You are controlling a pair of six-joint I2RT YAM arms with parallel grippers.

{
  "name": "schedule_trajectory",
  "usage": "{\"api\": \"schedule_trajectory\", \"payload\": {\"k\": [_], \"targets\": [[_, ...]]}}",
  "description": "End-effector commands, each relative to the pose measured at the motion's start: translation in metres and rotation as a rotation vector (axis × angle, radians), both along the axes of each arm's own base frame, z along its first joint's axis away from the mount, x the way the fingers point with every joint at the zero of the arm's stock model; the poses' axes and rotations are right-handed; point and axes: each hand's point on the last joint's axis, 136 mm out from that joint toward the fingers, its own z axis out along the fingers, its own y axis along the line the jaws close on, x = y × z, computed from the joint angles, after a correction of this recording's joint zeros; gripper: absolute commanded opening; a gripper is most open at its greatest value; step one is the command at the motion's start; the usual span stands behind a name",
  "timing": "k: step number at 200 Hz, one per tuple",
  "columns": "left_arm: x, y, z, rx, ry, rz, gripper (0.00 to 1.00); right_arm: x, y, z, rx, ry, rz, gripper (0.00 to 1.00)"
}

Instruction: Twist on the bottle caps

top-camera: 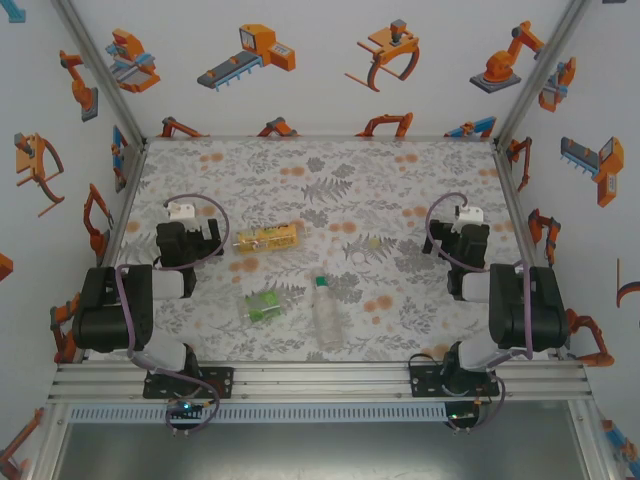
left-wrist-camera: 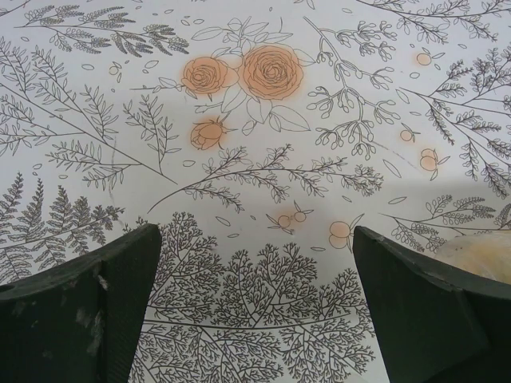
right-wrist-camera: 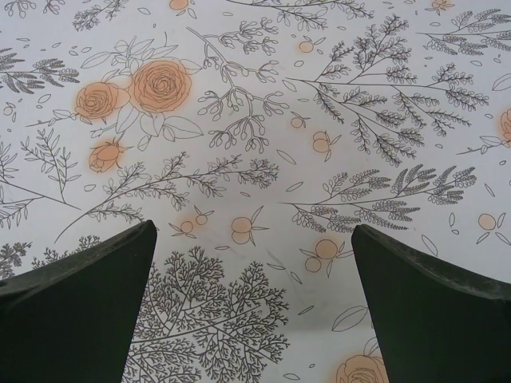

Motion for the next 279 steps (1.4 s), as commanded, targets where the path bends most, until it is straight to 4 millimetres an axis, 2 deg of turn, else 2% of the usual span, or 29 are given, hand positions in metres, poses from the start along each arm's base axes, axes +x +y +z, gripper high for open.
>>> {"api": "schedule_trajectory", "payload": {"k": [1,156,175,225,239,279], "targets": [[0.007,0.001,0.010,-0.012,-0.030,0.011,0.97,0.009,0.002,0.010,0.005,-0.029,0.005,0.99],[0.006,0.000,0.014,-0.003,-0.043,0.005,0.97,0.009,0.005,0.012,0.007,-0.031,0.023,0.99],[0.004,-0.010,0.019,0.016,-0.037,-0.042,0.97,0.007,0.010,0.023,-0.006,-0.038,0.048,0.99],[-0.008,-0.008,0.046,0.003,-0.032,-0.011,0.97,-0.005,0.021,0.056,-0.011,0.012,0.082,0.97],[-0.012,-0.008,0.056,-0.004,-0.015,-0.004,0.97,-0.011,0.030,0.065,-0.010,0.033,0.107,0.95],[-0.036,-0.014,0.068,-0.053,0.147,0.005,0.97,-0.038,0.063,0.085,0.006,0.144,0.166,0.91]]}}
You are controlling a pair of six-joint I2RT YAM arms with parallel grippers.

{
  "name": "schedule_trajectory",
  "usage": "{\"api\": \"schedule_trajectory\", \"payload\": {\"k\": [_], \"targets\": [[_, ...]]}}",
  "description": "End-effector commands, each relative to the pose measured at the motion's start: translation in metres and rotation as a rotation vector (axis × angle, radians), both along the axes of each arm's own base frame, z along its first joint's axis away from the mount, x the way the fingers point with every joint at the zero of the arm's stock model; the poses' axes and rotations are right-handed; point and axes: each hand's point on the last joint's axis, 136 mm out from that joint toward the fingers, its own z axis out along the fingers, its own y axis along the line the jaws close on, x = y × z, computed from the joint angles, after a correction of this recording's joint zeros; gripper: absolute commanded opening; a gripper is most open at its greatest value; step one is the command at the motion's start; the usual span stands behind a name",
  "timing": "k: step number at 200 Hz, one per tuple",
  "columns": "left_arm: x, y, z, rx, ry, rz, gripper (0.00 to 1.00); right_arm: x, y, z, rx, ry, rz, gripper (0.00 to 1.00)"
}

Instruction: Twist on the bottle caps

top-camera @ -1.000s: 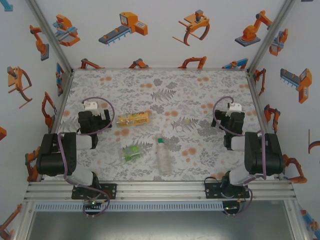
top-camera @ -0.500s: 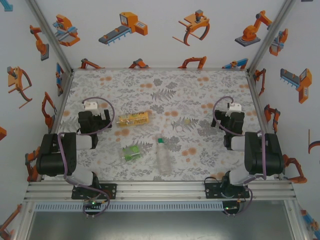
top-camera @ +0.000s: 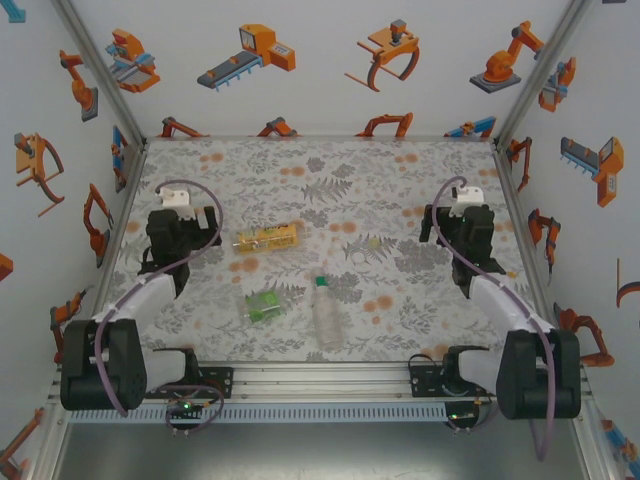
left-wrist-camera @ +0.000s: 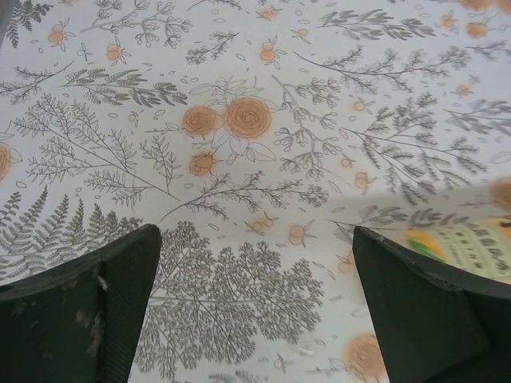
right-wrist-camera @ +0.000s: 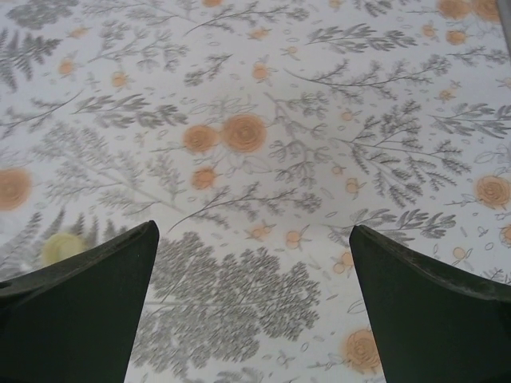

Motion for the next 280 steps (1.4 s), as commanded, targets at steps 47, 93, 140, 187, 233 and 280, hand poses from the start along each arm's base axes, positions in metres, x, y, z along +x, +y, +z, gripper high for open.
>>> {"api": "schedule_trajectory", "payload": {"k": [47,93,140,187,233,280], "targets": [[-0.058,-0.011,0.024,-0.157,0.166,0.012,0.97,-0.070,0.077,-0.008,0.045,0.345,0.112,0.84],[-0.077,-0.022,0.045,-0.182,0.190,-0.038,0.97,-0.109,0.123,-0.023,0.134,0.588,0.084,0.77],[-0.077,-0.028,0.061,-0.180,0.127,-0.066,0.97,-0.135,0.183,-0.025,0.119,0.725,0.130,0.72],[-0.082,-0.016,0.071,-0.154,0.072,-0.007,0.97,-0.143,0.251,-0.031,0.016,0.815,0.242,0.73],[-0.082,-0.016,0.073,-0.161,0.066,-0.007,0.97,-0.150,0.290,-0.057,-0.007,0.908,0.278,0.73],[-0.083,-0.014,0.073,-0.156,0.060,0.005,0.97,-0.155,0.300,-0.088,-0.048,0.997,0.276,0.73]]}}
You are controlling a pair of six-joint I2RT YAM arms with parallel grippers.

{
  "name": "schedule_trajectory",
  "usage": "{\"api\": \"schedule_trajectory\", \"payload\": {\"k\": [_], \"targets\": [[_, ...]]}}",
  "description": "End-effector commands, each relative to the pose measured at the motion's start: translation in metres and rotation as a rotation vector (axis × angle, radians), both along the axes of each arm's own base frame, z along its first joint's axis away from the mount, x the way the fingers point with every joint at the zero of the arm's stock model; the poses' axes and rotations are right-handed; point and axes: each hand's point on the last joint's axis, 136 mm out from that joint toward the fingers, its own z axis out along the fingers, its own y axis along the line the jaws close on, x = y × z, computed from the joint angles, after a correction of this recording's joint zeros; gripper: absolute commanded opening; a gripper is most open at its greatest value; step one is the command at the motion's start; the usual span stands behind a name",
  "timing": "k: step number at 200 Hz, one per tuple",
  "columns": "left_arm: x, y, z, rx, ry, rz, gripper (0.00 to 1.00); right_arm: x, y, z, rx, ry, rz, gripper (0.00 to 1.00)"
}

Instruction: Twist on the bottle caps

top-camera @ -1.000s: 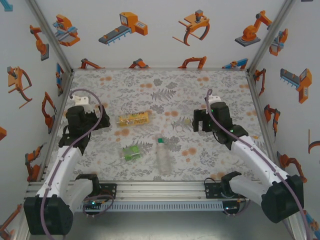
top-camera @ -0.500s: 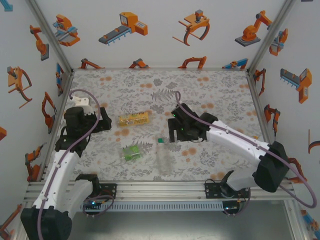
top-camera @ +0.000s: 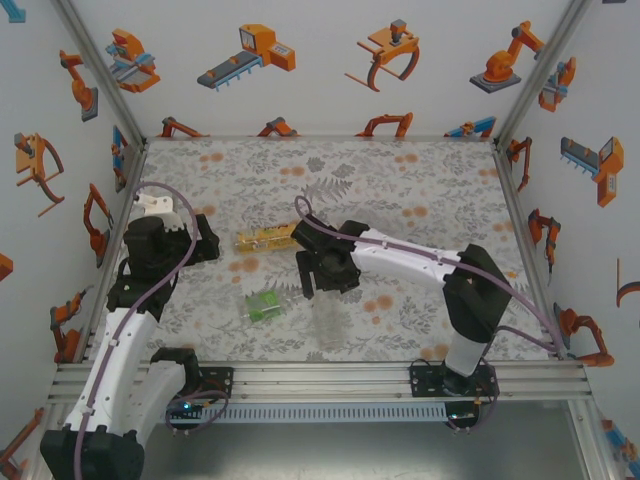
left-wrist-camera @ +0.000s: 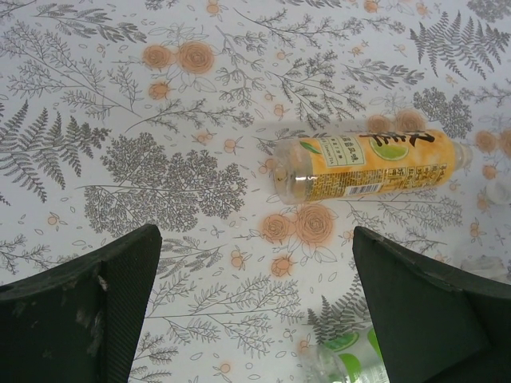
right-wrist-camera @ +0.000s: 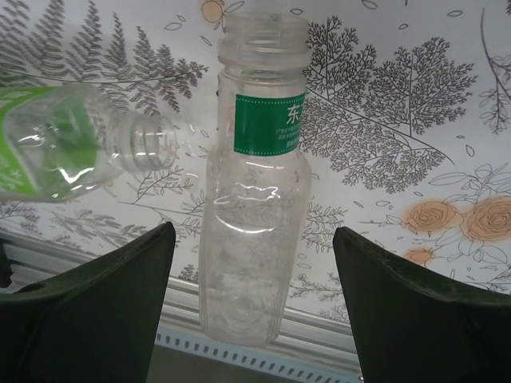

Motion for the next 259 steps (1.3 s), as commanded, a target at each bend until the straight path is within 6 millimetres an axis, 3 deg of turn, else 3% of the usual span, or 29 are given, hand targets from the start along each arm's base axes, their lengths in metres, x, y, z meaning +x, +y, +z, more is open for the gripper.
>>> {"api": "schedule_trajectory", "payload": {"k": [1,96,174,220,259], "targets": [[-0.001,0.001,0.007,-0.007,-0.023,0.013,0.97,-0.006,0.005,-0.004,-0.010,0.048,-0.004,0.73],[0.002,-0.006,0.001,-0.032,0.007,-0.015,0.97,-0.008,0.005,-0.043,-0.106,0.120,-0.004,0.70],[0.004,-0.012,-0.025,0.007,0.141,-0.039,0.97,-0.005,0.000,-0.047,-0.127,0.093,-0.012,0.56],[0.001,-0.056,-0.025,-0.050,0.131,-0.223,0.97,-0.005,-0.012,-0.024,-0.084,0.024,-0.031,0.50],[-0.009,-0.107,0.004,-0.120,0.074,-0.402,0.97,-0.002,-0.022,0.014,0.018,-0.058,-0.025,0.48]]}}
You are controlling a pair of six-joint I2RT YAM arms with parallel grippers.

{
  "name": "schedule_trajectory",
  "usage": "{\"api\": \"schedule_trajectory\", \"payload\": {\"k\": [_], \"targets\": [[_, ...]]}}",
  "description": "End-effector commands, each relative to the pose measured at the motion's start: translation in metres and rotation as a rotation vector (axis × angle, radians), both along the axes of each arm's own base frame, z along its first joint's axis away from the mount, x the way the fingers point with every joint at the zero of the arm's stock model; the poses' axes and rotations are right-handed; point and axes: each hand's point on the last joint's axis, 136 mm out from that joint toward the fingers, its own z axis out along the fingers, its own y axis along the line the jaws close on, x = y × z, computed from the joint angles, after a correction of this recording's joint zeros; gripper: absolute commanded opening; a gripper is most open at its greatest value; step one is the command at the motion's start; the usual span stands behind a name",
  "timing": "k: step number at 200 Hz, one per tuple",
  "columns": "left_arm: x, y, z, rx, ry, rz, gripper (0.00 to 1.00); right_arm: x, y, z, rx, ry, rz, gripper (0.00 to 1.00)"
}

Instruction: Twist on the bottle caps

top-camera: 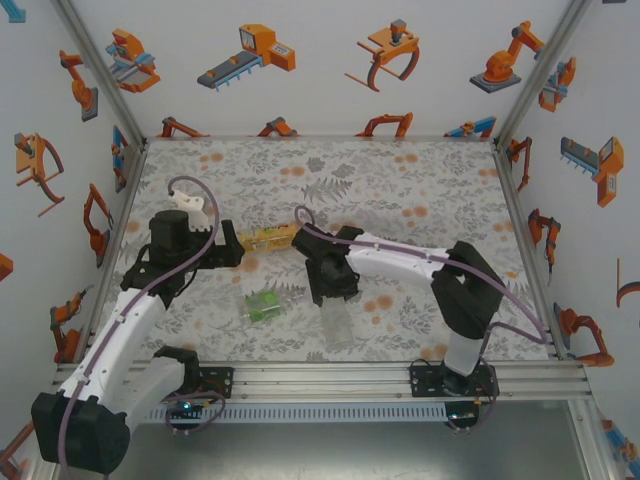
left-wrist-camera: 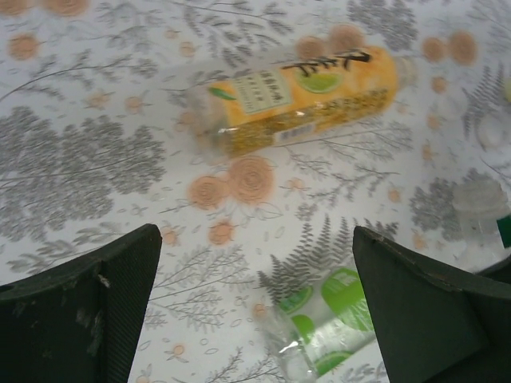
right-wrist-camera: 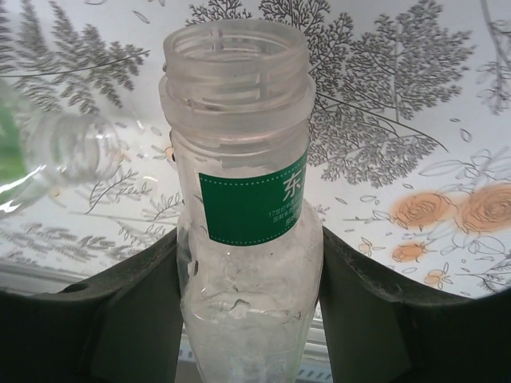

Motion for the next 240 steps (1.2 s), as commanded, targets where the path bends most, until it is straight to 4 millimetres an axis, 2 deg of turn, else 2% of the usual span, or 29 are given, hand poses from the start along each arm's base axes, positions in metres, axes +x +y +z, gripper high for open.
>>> {"api": "schedule_trajectory", "payload": {"k": [1,39,64,98,115,132,159,174,188,216,240], "targets": [[-0.004,-0.039,0.037,-0.102,-0.076,-0.144,0.97,0.006,-0.005,0.033,0.077,-0.082,-0.001,0.48],[-0.028,-0.109,0.072,-0.235,-0.086,-0.399,0.99,0.015,-0.012,0.096,0.251,-0.215,0.044,0.45],[-0.049,-0.152,0.103,-0.315,-0.155,-0.579,0.99,0.025,-0.022,0.153,0.432,-0.306,0.021,0.43],[-0.076,-0.188,0.146,-0.400,-0.281,-0.770,0.99,0.027,-0.036,0.227,0.567,-0.505,0.084,0.38],[-0.101,-0.203,0.165,-0.437,-0.382,-0.900,0.99,0.021,-0.037,0.258,0.612,-0.573,0.141,0.36],[-0.124,-0.212,0.181,-0.447,-0.495,-0.982,0.98,0.010,-0.035,0.291,0.694,-0.638,0.211,0.35],[-0.141,-0.216,0.207,-0.489,-0.581,-1.040,0.97,-0.009,-0.033,0.341,0.858,-0.785,0.315,0.27],[-0.149,-0.215,0.222,-0.511,-0.635,-1.058,0.97,-0.033,-0.031,0.369,0.980,-0.877,0.440,0.26],[-0.154,-0.213,0.233,-0.533,-0.680,-1.064,0.97,-0.056,-0.033,0.394,1.089,-0.971,0.558,0.22],[-0.170,-0.215,0.253,-0.585,-0.731,-1.129,0.97,-0.089,-0.034,0.426,1.250,-1.063,0.708,0.20],[-0.186,-0.215,0.272,-0.648,-0.774,-1.195,0.97,-0.101,-0.032,0.440,1.333,-1.092,0.777,0.19]]}}
